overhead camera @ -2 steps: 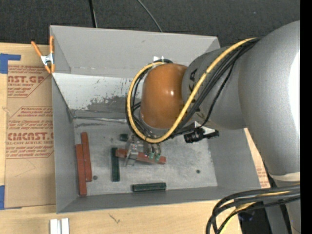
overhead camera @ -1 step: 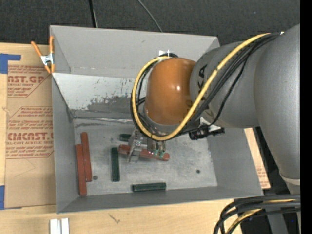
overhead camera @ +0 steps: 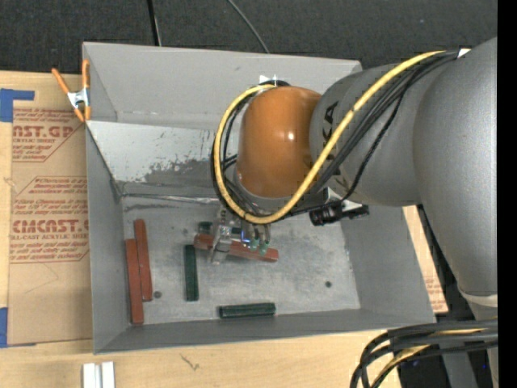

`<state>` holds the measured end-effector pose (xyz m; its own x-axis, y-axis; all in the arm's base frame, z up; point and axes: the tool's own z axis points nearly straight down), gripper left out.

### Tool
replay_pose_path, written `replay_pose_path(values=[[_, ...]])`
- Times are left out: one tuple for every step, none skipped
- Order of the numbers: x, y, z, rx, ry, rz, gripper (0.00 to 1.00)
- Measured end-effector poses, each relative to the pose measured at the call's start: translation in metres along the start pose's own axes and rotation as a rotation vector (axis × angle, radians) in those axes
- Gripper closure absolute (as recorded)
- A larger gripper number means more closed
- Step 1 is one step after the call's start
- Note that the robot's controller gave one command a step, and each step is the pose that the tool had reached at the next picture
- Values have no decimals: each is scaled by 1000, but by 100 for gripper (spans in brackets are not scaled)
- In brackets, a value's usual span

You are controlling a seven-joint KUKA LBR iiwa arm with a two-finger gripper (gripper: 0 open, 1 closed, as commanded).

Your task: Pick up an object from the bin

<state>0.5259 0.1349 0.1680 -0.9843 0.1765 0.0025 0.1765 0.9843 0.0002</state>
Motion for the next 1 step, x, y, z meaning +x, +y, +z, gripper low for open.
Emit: replay_pose_path(values=[[6,10,-46,2,4,-1,100]])
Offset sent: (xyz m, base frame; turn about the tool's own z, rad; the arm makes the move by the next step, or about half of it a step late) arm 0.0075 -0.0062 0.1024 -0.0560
